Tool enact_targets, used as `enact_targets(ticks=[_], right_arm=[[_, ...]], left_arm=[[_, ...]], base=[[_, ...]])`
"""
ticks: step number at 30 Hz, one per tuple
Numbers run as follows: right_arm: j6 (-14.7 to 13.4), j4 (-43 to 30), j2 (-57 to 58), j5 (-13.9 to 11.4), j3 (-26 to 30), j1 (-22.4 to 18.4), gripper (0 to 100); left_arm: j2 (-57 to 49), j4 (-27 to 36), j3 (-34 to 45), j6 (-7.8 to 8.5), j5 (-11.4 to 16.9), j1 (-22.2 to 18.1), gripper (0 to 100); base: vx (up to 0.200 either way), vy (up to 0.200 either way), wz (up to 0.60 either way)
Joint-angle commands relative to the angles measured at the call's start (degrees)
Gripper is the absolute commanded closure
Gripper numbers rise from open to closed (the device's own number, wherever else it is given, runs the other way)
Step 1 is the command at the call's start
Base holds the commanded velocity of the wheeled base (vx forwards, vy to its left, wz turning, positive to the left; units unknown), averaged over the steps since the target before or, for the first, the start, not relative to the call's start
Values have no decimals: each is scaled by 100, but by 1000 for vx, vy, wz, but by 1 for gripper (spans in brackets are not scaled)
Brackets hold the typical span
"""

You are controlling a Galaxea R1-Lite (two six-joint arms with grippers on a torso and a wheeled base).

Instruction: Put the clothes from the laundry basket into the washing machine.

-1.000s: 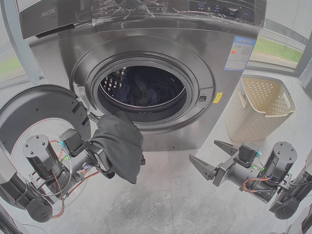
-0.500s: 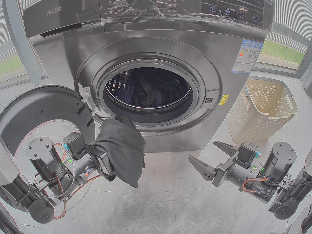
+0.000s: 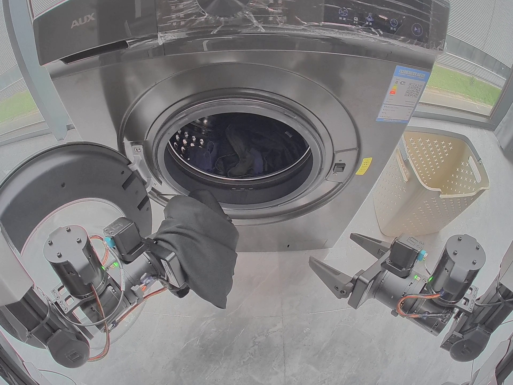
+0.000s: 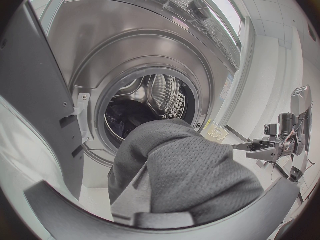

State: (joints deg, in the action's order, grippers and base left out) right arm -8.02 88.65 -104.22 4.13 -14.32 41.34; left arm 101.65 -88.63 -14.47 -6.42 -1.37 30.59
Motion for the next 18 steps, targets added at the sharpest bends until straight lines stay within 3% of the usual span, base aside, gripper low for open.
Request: enact_targets(ticks=[1,5,11,18], right_arm=[[2,3,-11,0,9,6,0],[2,3,-11,0,9,23,0],[2,3,-11,0,9,23,0],[2,3,-11,0,17,32,0]], left_arm=[[22,3,6,1,-4,0,100],[101,-6,-73,1,-4,-53,100],[154,3,-91,1,-4,-53,100],[154,-6,-82,1,-4,-44,100]], base=[[0,0,0],[0,0,0],[200,0,0],[0,0,0]])
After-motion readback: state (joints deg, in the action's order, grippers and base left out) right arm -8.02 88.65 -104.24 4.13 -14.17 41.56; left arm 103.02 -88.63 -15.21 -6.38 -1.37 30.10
